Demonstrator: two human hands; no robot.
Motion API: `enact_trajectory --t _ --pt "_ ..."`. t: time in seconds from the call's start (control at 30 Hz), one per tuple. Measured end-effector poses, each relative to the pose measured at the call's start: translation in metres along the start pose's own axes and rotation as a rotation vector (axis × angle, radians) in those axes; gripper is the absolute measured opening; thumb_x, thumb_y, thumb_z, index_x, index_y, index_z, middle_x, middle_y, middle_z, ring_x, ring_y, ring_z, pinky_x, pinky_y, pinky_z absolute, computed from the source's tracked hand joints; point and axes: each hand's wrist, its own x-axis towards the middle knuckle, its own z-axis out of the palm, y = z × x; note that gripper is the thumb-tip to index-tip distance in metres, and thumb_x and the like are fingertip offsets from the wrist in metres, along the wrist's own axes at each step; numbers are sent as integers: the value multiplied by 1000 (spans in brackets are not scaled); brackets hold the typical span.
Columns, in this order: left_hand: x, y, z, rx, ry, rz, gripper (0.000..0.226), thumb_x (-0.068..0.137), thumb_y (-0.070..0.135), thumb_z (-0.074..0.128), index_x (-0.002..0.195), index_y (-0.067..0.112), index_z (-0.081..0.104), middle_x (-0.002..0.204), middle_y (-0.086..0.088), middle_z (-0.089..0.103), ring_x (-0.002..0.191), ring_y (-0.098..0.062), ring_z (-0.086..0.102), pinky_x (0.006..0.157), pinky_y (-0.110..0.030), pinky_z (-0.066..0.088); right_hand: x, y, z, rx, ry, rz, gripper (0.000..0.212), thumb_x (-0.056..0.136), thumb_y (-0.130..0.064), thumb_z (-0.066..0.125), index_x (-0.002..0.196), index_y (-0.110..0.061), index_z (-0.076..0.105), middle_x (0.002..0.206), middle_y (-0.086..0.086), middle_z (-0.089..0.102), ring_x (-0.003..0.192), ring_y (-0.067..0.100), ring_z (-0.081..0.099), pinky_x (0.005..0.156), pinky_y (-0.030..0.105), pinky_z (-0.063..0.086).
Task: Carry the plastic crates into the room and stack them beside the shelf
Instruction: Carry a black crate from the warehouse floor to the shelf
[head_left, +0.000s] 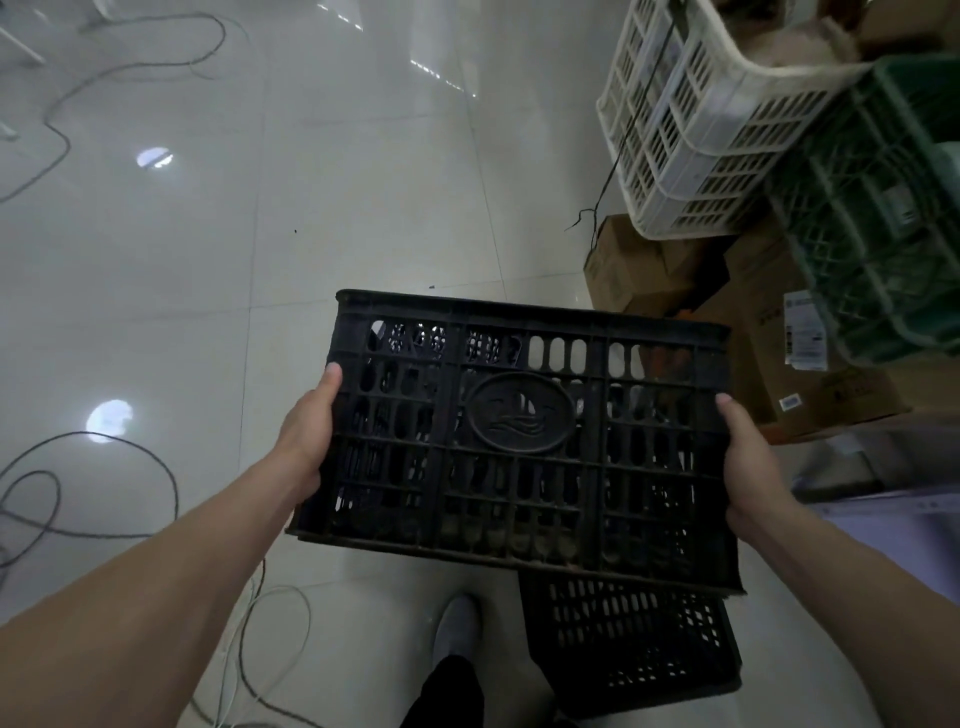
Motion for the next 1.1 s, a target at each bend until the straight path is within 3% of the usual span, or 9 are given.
enact_trajectory --t 0.13,0.23,0.3,0.47,0.6,0.7,0.8,0.97,1.1 --pt "-17 8 6 -54 19 -25 88 73 92 39 115 23 74 105 -5 78 108 -31 69 99 -50 52 -26 -17 8 52 -62 -49 64 90 -79 50 123 -30 75 122 5 76 111 24 72 91 46 55" --pt "-29 -3 8 20 20 -88 77 97 72 16 92 17 70 75 -3 73 85 -21 62 83 -40 47 -40 -7 6 51 -67 41 56 107 -62 25 104 -28 70 89 -1 79 80 13 74 72 36 47" --pt "-28 -17 -2 45 41 -168 79 96 74 12 91 18 67 88 -7 67 87 -22 57 91 -46 41 -46 6 1 25 -10 77 58 108 -61 22 102 -25 67 89 5 73 81 18 69 69 36 45" --pt "-17 -44 -37 30 26 -256 101 83 89 9 111 13 69 116 -12 65 117 -34 48 118 -60 12 -30 19 -26 -4 61 212 91 95 -83 28 140 -8 55 108 27 61 88 36 60 84 48 47" --pt "-17 -21 -40 -26 33 -191 96 88 85 14 108 10 70 114 -16 70 109 -35 61 104 -53 41 -22 -12 -22 -114 -44 229 84 90 -86 34 138 -22 62 118 18 69 112 38 62 99 55 42" --pt "-15 -7 -37 -51 71 -167 48 99 58 41 96 18 66 80 -9 67 75 -27 66 74 -43 51 -22 -35 -7 -154 -153 187 45 99 -53 54 119 -15 70 109 15 75 104 34 67 91 46 49" --pt "-16 -6 -36 22 125 -194 15 93 23 52 80 15 51 70 -9 55 64 -29 59 67 -42 50 -21 -37 -5 -244 -242 242 24 94 -18 62 113 -5 68 84 11 77 89 31 66 79 43 50" --pt "-20 1 -33 68 91 -158 11 88 10 50 77 11 49 69 -10 49 63 -29 58 69 -45 51 -16 -37 -17 -264 -221 223 42 76 -8 60 118 -5 62 93 12 69 82 29 63 68 39 48" --pt "-20 0 -33 15 74 -91 17 91 5 49 75 12 50 63 -5 48 56 -24 59 59 -38 53 -15 -43 -21 -292 -244 125 27 92 -2 50 112 -13 65 94 11 65 82 26 61 62 35 47"
